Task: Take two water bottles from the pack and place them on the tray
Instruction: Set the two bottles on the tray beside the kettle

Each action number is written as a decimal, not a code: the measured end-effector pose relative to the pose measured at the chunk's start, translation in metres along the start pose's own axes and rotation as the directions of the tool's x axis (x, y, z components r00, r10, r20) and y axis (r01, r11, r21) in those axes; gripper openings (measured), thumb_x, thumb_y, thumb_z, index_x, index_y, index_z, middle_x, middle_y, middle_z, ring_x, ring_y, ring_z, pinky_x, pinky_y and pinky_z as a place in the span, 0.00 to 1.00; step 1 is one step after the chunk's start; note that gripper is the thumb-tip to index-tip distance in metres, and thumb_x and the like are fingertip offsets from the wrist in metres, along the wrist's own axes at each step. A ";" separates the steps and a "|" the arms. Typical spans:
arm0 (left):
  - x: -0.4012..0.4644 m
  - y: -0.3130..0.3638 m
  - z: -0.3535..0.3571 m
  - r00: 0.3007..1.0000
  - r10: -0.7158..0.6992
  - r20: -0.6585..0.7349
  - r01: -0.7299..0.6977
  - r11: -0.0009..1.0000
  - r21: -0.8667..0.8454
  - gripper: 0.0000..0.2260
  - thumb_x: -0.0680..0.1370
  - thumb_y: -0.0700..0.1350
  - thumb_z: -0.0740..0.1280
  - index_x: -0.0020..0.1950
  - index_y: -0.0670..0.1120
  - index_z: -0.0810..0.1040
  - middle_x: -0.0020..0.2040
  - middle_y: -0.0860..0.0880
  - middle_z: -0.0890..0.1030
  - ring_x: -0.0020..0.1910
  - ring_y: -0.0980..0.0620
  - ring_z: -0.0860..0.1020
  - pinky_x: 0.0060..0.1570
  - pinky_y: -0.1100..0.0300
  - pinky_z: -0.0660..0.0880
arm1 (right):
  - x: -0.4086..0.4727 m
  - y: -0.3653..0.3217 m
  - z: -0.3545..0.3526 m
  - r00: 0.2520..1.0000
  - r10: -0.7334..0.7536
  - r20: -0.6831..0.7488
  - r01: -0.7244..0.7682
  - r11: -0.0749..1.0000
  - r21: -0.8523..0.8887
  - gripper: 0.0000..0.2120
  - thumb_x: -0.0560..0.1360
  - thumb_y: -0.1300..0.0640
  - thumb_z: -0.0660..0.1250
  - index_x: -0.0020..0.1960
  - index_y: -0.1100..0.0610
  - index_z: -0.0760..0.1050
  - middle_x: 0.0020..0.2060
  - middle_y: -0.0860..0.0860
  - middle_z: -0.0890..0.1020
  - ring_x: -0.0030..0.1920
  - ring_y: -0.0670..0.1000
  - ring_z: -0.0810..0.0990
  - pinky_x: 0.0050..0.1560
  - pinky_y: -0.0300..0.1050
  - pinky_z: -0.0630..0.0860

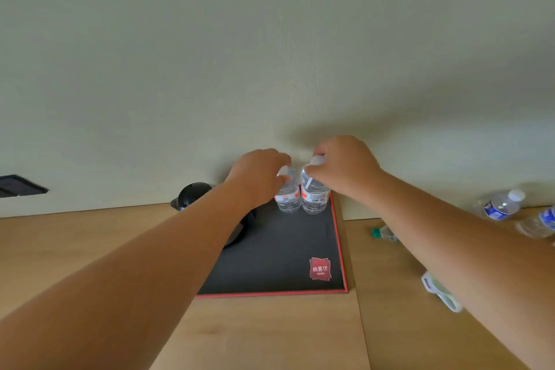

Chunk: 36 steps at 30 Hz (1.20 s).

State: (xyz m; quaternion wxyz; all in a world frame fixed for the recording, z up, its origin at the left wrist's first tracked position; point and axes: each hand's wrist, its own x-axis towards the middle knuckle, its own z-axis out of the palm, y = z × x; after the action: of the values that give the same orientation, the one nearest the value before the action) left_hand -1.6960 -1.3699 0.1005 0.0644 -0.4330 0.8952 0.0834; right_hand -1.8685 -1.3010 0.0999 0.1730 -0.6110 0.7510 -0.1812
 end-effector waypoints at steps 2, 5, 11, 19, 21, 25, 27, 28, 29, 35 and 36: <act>0.017 -0.004 0.002 1.000 0.004 -0.012 -0.005 1.000 -0.020 0.13 0.81 0.50 0.64 0.65 0.53 0.78 0.61 0.49 0.81 0.61 0.45 0.78 0.59 0.52 0.74 | 0.011 0.005 0.009 1.000 0.017 -0.009 -0.017 1.000 -0.023 0.13 0.71 0.50 0.70 0.32 0.55 0.74 0.30 0.50 0.78 0.36 0.56 0.78 0.29 0.42 0.64; 0.031 -0.006 0.007 1.000 0.013 -0.025 -0.015 0.999 -0.051 0.12 0.80 0.49 0.65 0.63 0.52 0.78 0.60 0.48 0.82 0.59 0.43 0.80 0.57 0.52 0.76 | 0.022 0.007 0.019 1.000 -0.002 0.008 0.003 0.995 -0.103 0.13 0.74 0.50 0.68 0.35 0.57 0.78 0.33 0.53 0.81 0.38 0.57 0.79 0.30 0.43 0.63; 0.041 -0.011 0.019 0.993 0.043 -0.107 -0.050 0.996 -0.072 0.12 0.80 0.47 0.65 0.63 0.51 0.79 0.58 0.47 0.82 0.57 0.44 0.79 0.47 0.57 0.70 | 0.035 0.005 0.030 1.000 -0.014 -0.008 0.012 0.981 -0.194 0.09 0.74 0.52 0.67 0.37 0.54 0.74 0.30 0.50 0.74 0.36 0.58 0.76 0.35 0.43 0.65; 0.025 -0.016 0.033 0.990 0.068 -0.124 -0.080 0.992 -0.099 0.16 0.81 0.47 0.65 0.69 0.50 0.76 0.58 0.48 0.81 0.56 0.44 0.77 0.48 0.52 0.76 | 0.026 0.007 0.048 0.996 -0.055 -0.074 0.046 0.992 -0.119 0.08 0.76 0.53 0.68 0.47 0.58 0.80 0.40 0.56 0.84 0.43 0.61 0.82 0.38 0.47 0.71; 0.022 -0.015 0.035 0.992 0.066 -0.104 -0.076 0.993 -0.092 0.19 0.81 0.47 0.65 0.73 0.51 0.71 0.61 0.47 0.78 0.56 0.44 0.76 0.50 0.50 0.78 | 0.024 0.007 0.049 0.995 -0.056 -0.080 0.046 0.991 -0.124 0.12 0.78 0.49 0.67 0.53 0.58 0.79 0.45 0.57 0.85 0.47 0.61 0.83 0.40 0.47 0.71; 0.017 -0.026 0.027 1.000 0.005 -0.011 -0.008 0.967 -0.253 0.31 0.79 0.54 0.69 0.78 0.60 0.59 0.60 0.47 0.76 0.57 0.45 0.78 0.54 0.51 0.77 | 0.019 0.012 0.034 0.998 0.051 -0.021 -0.053 0.997 -0.064 0.25 0.79 0.37 0.62 0.66 0.54 0.76 0.56 0.54 0.83 0.56 0.59 0.82 0.50 0.49 0.77; 0.017 -0.039 0.016 1.000 -0.015 -0.008 0.011 0.945 -0.328 0.30 0.77 0.54 0.71 0.77 0.59 0.64 0.57 0.49 0.77 0.56 0.47 0.78 0.58 0.52 0.75 | 0.019 0.016 0.020 0.992 0.130 0.003 -0.130 0.991 0.036 0.29 0.78 0.35 0.61 0.71 0.52 0.73 0.60 0.53 0.82 0.60 0.57 0.81 0.54 0.48 0.75; 0.016 -0.043 0.010 1.000 0.003 -0.014 -0.007 0.954 -0.300 0.28 0.77 0.54 0.72 0.76 0.57 0.67 0.55 0.50 0.76 0.55 0.48 0.78 0.59 0.54 0.74 | 0.019 0.017 0.014 0.988 0.155 -0.002 -0.155 0.986 0.057 0.29 0.78 0.35 0.61 0.72 0.52 0.73 0.60 0.53 0.81 0.60 0.56 0.81 0.53 0.47 0.73; 0.017 -0.044 0.005 0.999 0.038 -0.021 -0.042 0.965 -0.261 0.27 0.78 0.53 0.72 0.75 0.57 0.69 0.54 0.52 0.76 0.52 0.49 0.77 0.58 0.55 0.74 | 0.018 0.018 0.008 0.986 0.165 -0.007 -0.164 0.985 0.059 0.28 0.79 0.36 0.61 0.71 0.53 0.74 0.59 0.52 0.82 0.59 0.56 0.81 0.51 0.47 0.73; 0.032 -0.030 -0.010 0.969 0.203 0.137 -0.201 0.979 -0.029 0.21 0.81 0.49 0.66 0.74 0.58 0.71 0.61 0.48 0.77 0.61 0.47 0.76 0.60 0.56 0.72 | 0.023 0.001 0.003 0.996 0.059 0.061 -0.053 0.994 -0.096 0.17 0.79 0.44 0.66 0.42 0.57 0.78 0.38 0.54 0.82 0.44 0.59 0.81 0.40 0.48 0.76; 0.035 -0.027 -0.013 0.964 0.209 0.166 -0.212 0.977 0.001 0.19 0.81 0.48 0.66 0.73 0.57 0.73 0.61 0.48 0.77 0.63 0.47 0.75 0.61 0.56 0.72 | 0.026 -0.001 0.006 0.997 0.049 0.067 -0.041 0.991 -0.125 0.18 0.78 0.45 0.67 0.35 0.55 0.73 0.33 0.52 0.77 0.41 0.58 0.78 0.34 0.45 0.70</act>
State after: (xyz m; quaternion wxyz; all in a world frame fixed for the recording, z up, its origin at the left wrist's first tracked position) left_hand -1.6968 -1.4164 0.1044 0.1330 -0.3265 0.9285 0.1166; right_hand -1.8700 -1.3268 0.0941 0.1652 -0.6095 0.7678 -0.1087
